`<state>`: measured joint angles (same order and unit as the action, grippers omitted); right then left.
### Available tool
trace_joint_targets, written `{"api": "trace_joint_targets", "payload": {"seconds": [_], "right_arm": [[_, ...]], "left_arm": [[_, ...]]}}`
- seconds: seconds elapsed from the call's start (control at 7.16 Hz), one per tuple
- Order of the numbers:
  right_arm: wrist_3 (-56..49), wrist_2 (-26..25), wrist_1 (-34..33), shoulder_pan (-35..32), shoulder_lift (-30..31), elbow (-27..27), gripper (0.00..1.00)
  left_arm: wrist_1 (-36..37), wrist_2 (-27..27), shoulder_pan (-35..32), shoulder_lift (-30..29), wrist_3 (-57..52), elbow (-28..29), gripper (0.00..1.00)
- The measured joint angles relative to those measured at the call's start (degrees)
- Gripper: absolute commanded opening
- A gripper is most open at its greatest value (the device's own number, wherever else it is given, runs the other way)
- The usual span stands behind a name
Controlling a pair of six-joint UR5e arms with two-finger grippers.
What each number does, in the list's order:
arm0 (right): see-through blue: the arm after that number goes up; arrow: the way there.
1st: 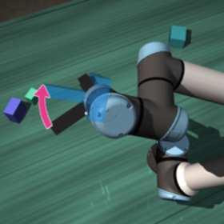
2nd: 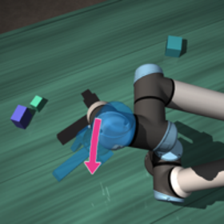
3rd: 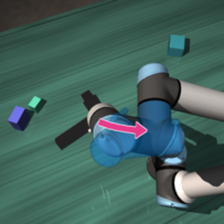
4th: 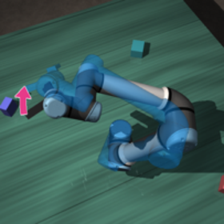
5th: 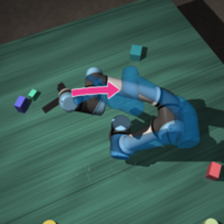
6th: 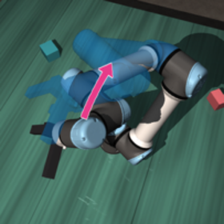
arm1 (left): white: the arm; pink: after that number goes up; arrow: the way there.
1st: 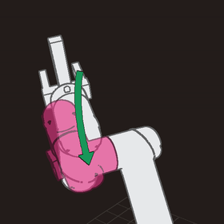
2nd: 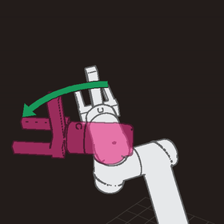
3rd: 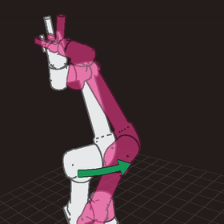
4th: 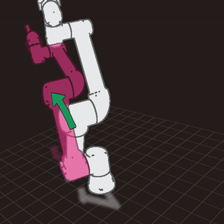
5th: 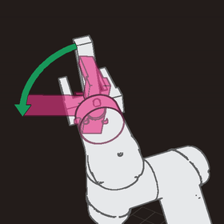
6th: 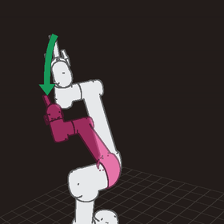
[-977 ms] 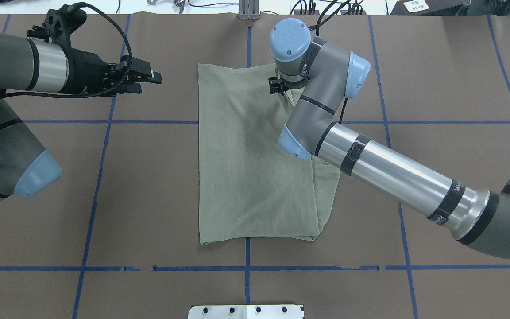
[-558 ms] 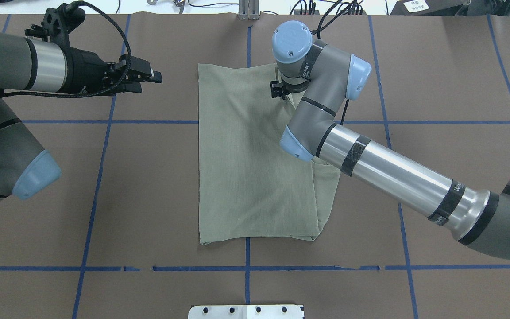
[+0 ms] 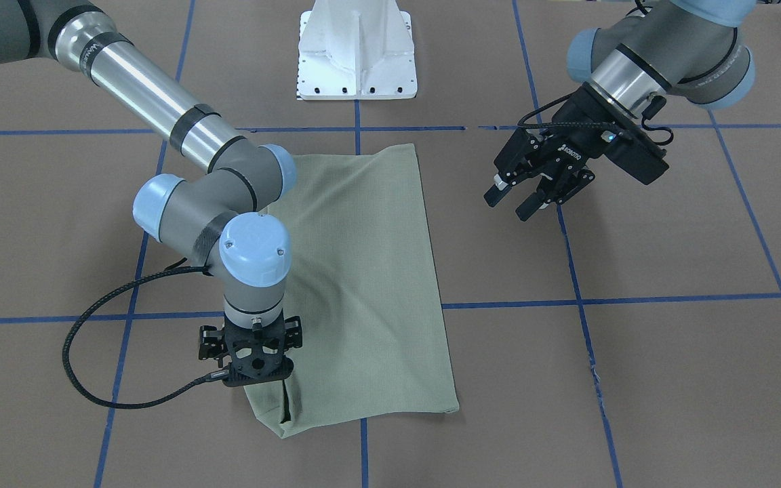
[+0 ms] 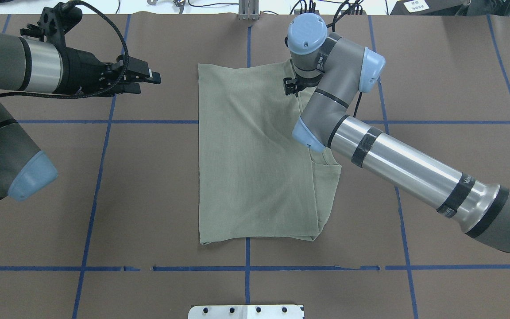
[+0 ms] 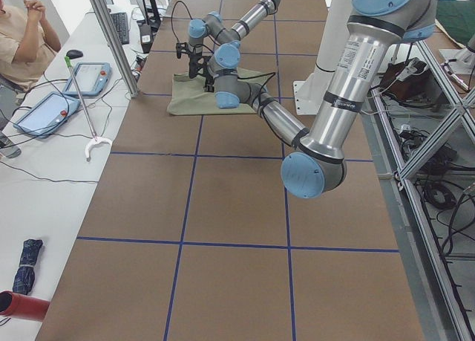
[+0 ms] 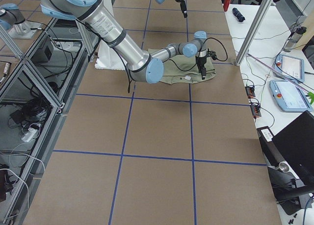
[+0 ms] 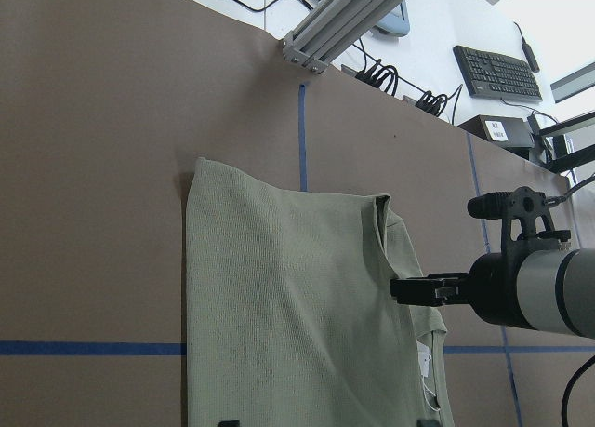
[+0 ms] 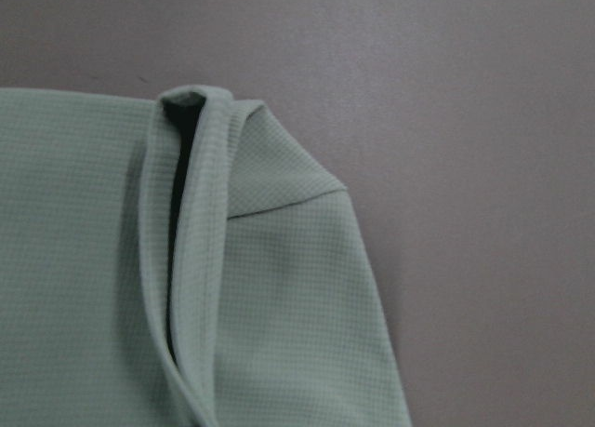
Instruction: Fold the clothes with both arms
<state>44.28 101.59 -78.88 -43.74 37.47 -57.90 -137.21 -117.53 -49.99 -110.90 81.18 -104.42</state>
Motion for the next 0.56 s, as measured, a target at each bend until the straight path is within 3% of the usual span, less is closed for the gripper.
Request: {"api": "trace_joint_targets", "payload": {"seconds": [0.28, 0.56], "right_arm": [[-1.0, 2.4, 2.7, -1.6, 1.4, -0.8, 1.00], [0.7, 3.7, 0.8, -2.0, 2.1, -5.3, 1.00]], "left_arm": [[0.0, -0.6, -0.5, 0.4, 0.0, -0.3, 0.70], [0.0, -0.7, -0.7, 0.4, -0.1, -0.3, 0.69]]}}
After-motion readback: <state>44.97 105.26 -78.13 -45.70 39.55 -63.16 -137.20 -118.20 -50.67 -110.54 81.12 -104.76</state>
